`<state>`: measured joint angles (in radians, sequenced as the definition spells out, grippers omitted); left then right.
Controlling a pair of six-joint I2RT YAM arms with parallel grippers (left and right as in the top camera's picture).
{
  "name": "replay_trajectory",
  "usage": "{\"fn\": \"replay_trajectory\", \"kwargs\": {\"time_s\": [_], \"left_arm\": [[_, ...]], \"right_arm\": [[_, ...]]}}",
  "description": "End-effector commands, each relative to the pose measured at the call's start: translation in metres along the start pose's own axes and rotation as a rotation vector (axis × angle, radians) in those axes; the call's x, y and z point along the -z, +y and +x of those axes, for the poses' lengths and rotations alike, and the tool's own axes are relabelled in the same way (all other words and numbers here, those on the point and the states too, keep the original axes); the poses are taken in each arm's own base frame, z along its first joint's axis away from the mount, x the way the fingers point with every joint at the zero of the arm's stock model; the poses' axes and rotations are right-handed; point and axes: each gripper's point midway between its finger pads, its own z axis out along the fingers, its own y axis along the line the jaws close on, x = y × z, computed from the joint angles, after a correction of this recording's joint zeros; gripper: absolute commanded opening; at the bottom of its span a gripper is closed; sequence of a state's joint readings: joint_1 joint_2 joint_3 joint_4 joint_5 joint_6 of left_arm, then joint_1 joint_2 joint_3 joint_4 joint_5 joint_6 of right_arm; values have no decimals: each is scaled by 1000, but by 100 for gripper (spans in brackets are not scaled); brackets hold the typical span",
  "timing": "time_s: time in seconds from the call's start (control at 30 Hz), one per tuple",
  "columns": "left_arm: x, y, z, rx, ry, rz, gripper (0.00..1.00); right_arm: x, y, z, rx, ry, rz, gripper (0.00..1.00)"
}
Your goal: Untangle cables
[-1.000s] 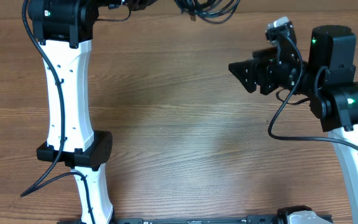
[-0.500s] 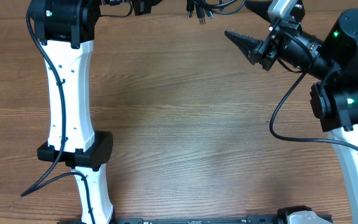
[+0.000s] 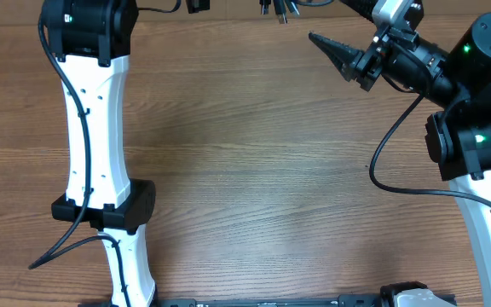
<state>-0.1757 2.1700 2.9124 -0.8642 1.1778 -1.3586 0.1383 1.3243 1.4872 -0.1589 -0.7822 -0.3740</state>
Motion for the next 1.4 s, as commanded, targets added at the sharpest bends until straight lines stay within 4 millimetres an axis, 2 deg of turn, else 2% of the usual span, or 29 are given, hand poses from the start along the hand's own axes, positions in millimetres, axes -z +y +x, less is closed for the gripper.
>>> {"fn": "replay_trajectory", "kwargs": {"time_s": [0.0, 0.3, 0.9, 1.1, 1.17, 1.2, 1.23, 1.37], "left_arm": [[-5, -15, 18, -55, 22, 18, 4], [-32, -15, 40, -79, 69, 12, 4], [-24, -6, 29, -99, 38, -11, 4], [-22, 1, 28, -83, 35, -33, 4], [-22, 2, 29, -94, 36, -34, 4], [-22, 2, 29, -89, 36, -37, 4], [-22, 3, 29, -84, 37, -39, 4], [-21, 3, 28, -82, 34, -40, 4]], "right_arm": [[0, 1, -10, 8, -21, -7, 58], [0, 1, -9, 5, -20, -8, 59], [0, -1, -14, 25, -36, 1, 54], [0, -2, -16, 34, -45, 4, 43], [0, -2, -17, 35, -46, 4, 25], [0, -2, -17, 28, -46, 4, 12], [0, -2, -17, 9, -46, 3, 4], [0, 0, -14, -21, -38, -4, 4]]}}
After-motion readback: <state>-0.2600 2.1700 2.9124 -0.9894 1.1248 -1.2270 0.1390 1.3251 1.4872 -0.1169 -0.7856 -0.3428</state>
